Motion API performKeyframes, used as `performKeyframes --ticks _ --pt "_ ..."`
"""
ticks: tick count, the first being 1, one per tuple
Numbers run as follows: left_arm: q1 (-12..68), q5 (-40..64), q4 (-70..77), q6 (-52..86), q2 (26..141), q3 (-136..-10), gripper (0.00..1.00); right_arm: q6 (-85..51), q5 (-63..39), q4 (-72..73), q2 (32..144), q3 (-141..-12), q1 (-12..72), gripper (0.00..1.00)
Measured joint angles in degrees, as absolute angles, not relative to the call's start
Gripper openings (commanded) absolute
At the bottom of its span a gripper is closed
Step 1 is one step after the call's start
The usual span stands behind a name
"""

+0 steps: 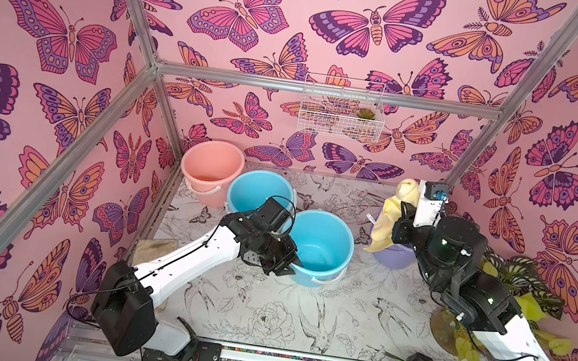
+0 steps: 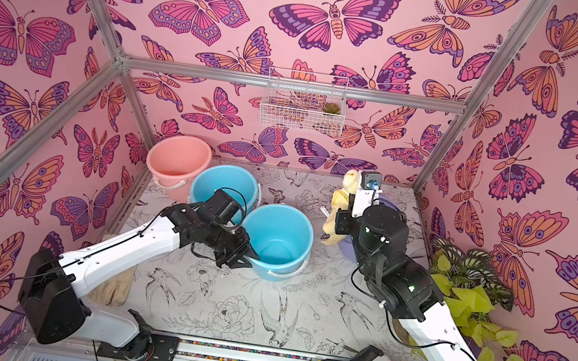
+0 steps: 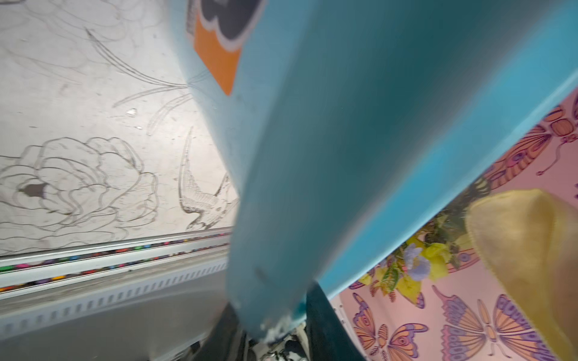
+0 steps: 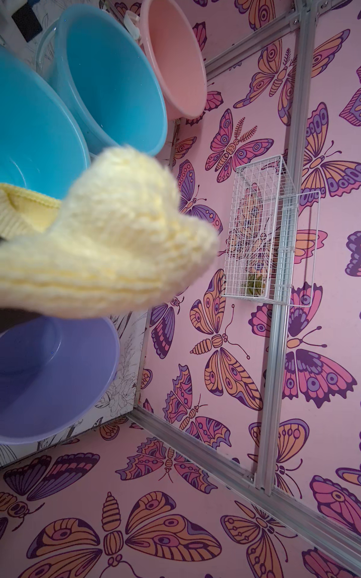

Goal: Wipe the inside of the bucket with a cloth
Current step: Move the bucket to the center of the board.

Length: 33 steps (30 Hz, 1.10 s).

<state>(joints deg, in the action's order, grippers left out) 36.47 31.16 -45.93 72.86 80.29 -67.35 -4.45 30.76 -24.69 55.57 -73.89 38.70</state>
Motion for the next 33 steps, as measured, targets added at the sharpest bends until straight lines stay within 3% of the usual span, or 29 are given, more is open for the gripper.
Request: performKeyframes --ticks 10,21,26,33 --pt "33.58 22.44 -62.7 57.23 82.59 -76.23 0.36 -4.21 30.81 -24.67 55.57 -74.11 38.7 0.0" --pt "33.67 16.84 -66.5 47.03 91.39 -84.97 0.21 -3.77 30.85 -24.71 56.14 -74.26 38.7 0.0" --pt "33.71 15.14 -67.79 42.94 92.07 -86.39 0.2 -3.6 30.89 -24.91 56.23 -74.43 38.68 0.0" --pt "33.85 14.52 -68.71 38.3 93.6 -88.05 0.0 -3.64 30.87 -25.28 56.36 -74.46 38.65 0.0"
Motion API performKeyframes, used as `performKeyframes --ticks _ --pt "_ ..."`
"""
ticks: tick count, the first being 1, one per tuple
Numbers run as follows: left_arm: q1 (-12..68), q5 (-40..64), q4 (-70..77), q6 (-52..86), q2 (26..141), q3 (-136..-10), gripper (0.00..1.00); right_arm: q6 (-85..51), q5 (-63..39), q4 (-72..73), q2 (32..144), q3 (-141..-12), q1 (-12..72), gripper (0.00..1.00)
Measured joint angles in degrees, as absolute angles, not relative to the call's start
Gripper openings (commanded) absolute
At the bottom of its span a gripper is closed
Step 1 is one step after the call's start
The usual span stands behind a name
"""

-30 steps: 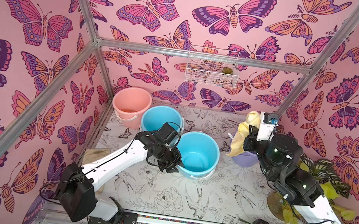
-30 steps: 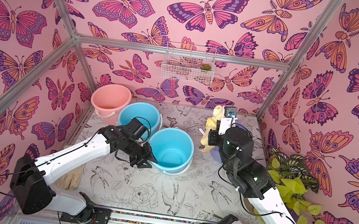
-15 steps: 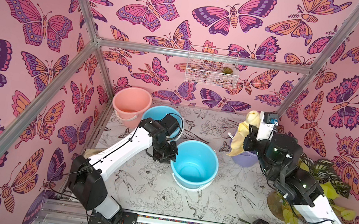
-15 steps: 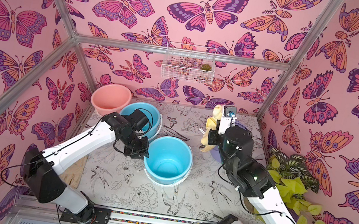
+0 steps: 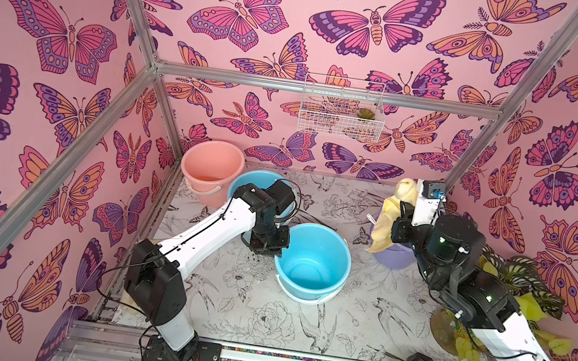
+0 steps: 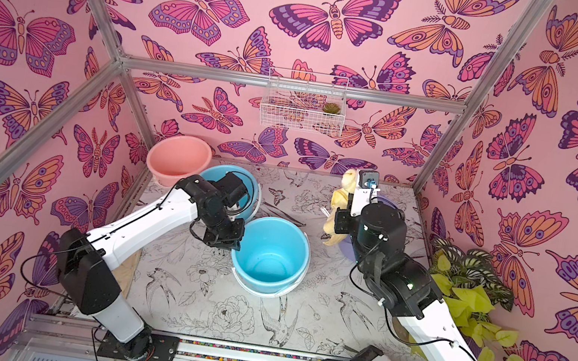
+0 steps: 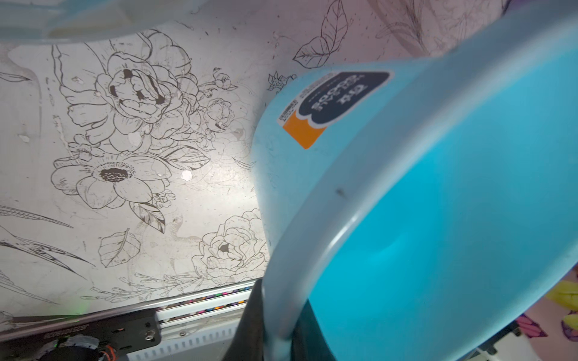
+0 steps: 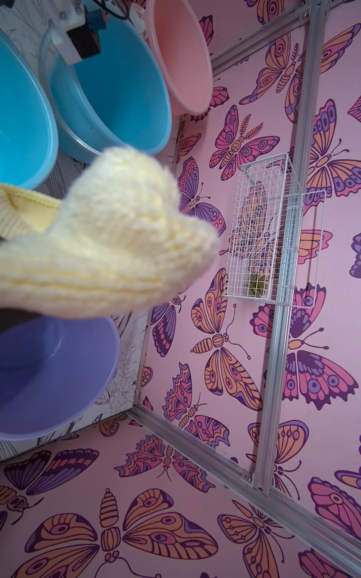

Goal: Wipe the inside of the bucket with a cloth
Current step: Move the bucket to the center of the board.

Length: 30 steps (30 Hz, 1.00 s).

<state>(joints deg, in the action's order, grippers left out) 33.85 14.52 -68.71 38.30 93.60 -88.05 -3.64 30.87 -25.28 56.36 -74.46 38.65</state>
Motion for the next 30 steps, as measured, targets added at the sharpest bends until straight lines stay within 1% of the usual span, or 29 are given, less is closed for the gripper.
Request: performKeyframes --ticks 7,12,15,21,30 --pt "33.91 12.45 -70.0 37.28 92.79 -88.01 0.0 -3.66 30.85 -26.02 57.6 -75.22 38.65 0.0" --pt "31.94 10.96 -72.27 37.12 87.33 -84.62 0.0 -3.66 30.81 -26.02 58.13 -75.29 38.65 0.0" --pt "28.27 10.41 -74.04 37.08 82.39 -81.34 0.0 -3.7 30.79 -26.02 58.63 -75.35 38.65 0.0" --pt "17.47 9.8 -77.45 35.75 75.57 -76.64 0.0 -4.1 30.33 -26.0 59.7 -75.85 38.65 0.0" --pt "4.93 11.22 -77.08 31.42 75.16 -74.59 0.0 -4.32 29.91 -26.02 59.99 -76.86 38.65 0.0"
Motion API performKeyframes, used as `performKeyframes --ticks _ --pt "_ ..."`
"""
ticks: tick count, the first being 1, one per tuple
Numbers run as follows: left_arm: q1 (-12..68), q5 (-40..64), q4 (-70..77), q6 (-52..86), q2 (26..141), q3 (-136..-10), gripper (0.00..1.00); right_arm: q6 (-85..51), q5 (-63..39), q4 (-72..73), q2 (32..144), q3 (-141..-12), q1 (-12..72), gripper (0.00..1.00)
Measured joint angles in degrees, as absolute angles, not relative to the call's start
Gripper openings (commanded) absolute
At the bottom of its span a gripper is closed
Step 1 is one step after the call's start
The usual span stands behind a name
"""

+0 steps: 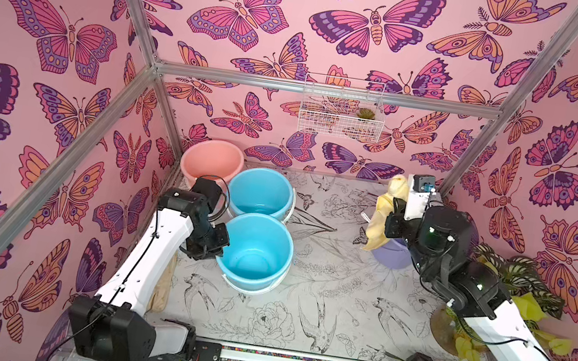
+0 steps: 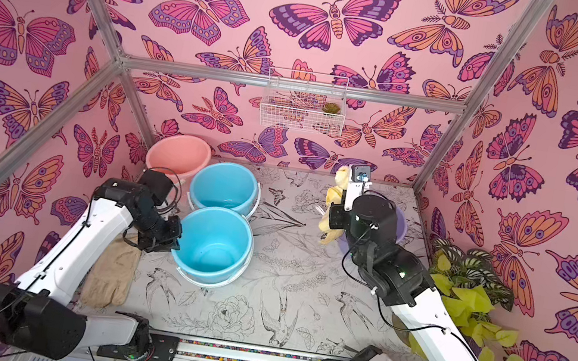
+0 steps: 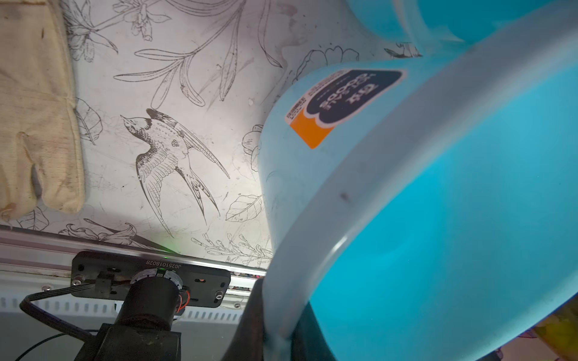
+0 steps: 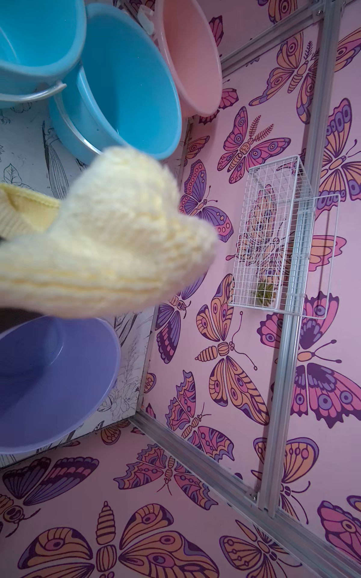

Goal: Wipe the inside of the bucket with a cloth
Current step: Move the bucket to the center of the board.

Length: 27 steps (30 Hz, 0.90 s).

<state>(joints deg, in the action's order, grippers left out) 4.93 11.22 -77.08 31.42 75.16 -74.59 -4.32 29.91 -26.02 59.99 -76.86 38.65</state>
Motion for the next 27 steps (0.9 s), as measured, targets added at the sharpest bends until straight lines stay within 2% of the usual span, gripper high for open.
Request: performKeyframes --ticks 8,20,21,25,27 --pt "2.55 14.83 -71.5 28.51 83.44 -77.52 0.0 -4.29 29.93 -26.04 59.9 -77.17 38.65 0.0" --pt "3.46 16.03 -68.79 26.5 96.84 -90.41 0.0 -4.29 29.91 -26.35 59.57 -77.21 38.65 0.0" --pt "3.92 16.01 -68.79 26.37 97.65 -91.35 0.01 -4.29 29.91 -26.37 59.57 -77.21 38.65 0.0" --pt "6.44 14.7 -69.08 25.96 99.9 -94.59 0.2 -4.29 29.91 -26.39 59.57 -77.28 38.65 0.0" --pt "7.66 13.28 -69.1 25.74 100.86 -95.77 0.25 -4.29 29.91 -26.39 59.57 -77.38 38.65 0.0"
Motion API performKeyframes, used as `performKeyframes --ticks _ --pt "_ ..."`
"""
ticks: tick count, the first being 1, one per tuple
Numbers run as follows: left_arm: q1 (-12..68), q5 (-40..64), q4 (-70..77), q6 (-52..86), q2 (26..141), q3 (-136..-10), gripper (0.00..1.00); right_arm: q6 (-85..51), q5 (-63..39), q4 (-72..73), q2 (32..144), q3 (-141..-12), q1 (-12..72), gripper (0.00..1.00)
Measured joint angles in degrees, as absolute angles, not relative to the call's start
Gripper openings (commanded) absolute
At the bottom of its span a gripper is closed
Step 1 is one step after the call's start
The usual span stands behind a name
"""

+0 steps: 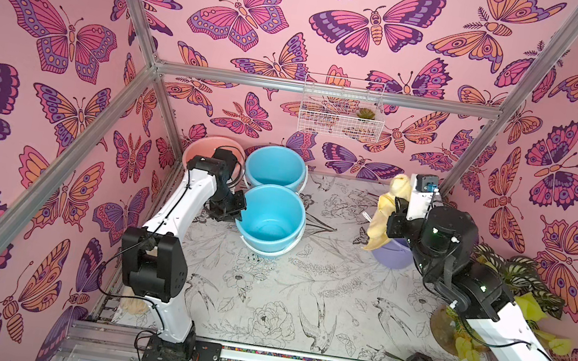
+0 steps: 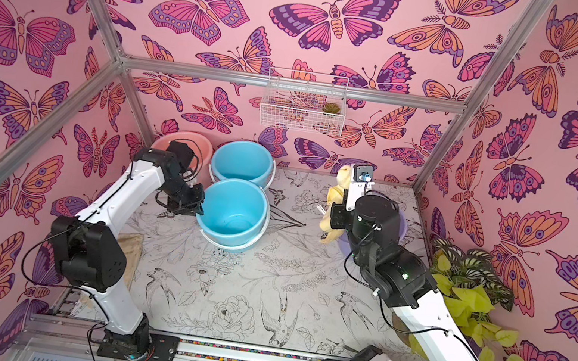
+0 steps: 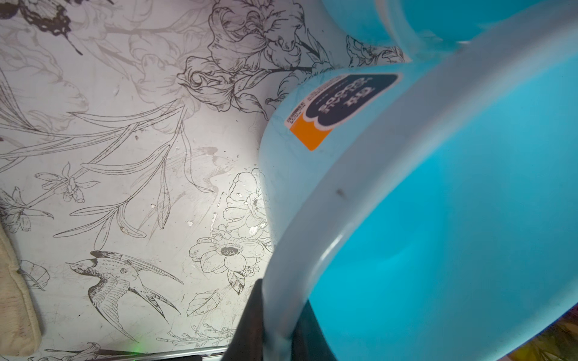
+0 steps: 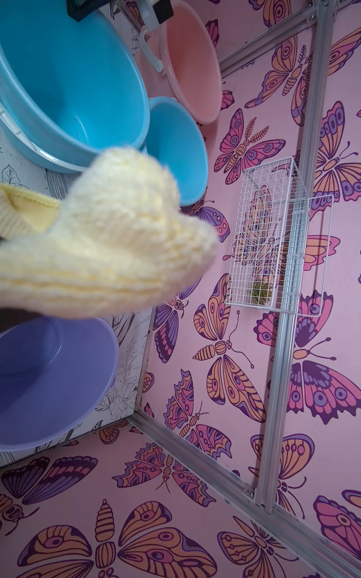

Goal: Wipe the inside of the bucket with a cloth
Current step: Move the bucket to the center of the board, then wipe the dirt from the inside of the bucket.

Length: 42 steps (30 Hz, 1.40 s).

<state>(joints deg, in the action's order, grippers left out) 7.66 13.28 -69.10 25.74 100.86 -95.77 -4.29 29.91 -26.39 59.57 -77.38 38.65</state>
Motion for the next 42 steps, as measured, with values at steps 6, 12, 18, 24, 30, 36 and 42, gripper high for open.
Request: performKeyframes --ticks 6,12,18,24,30,36,42 --pt "9.69 11.53 -69.32 25.69 104.22 -97.14 0.25 -4.32 29.89 -26.39 59.57 -77.54 38.65 0.0" --pt "10.61 10.79 -69.45 25.69 106.32 -98.1 0.04 -4.54 29.69 -26.41 59.57 -77.54 38.65 0.0" --pt "12.19 10.0 -69.71 25.98 105.73 -99.18 0.0 -4.93 28.16 -26.98 59.66 -77.54 38.65 0.0" --pt "16.6 9.26 -70.72 26.81 102.35 -99.18 0.0 -6.02 20.64 -27.24 60.8 -78.17 38.65 0.0" --pt "26.33 9.17 -70.78 28.73 100.05 -100.2 0.0 -7.6 7.92 -26.39 63.51 -79.66 38.68 0.0" --pt "35.77 8.1 -70.22 30.55 100.07 -100.95 0.0 -8.86 -0.4 -24.1 66.15 -82.61 39.27 0.0" --pt "40.27 6.35 -66.92 31.64 99.88 -99.13 0.0 -7.75 -4.62 -22.44 66.19 -82.32 39.42 0.0"
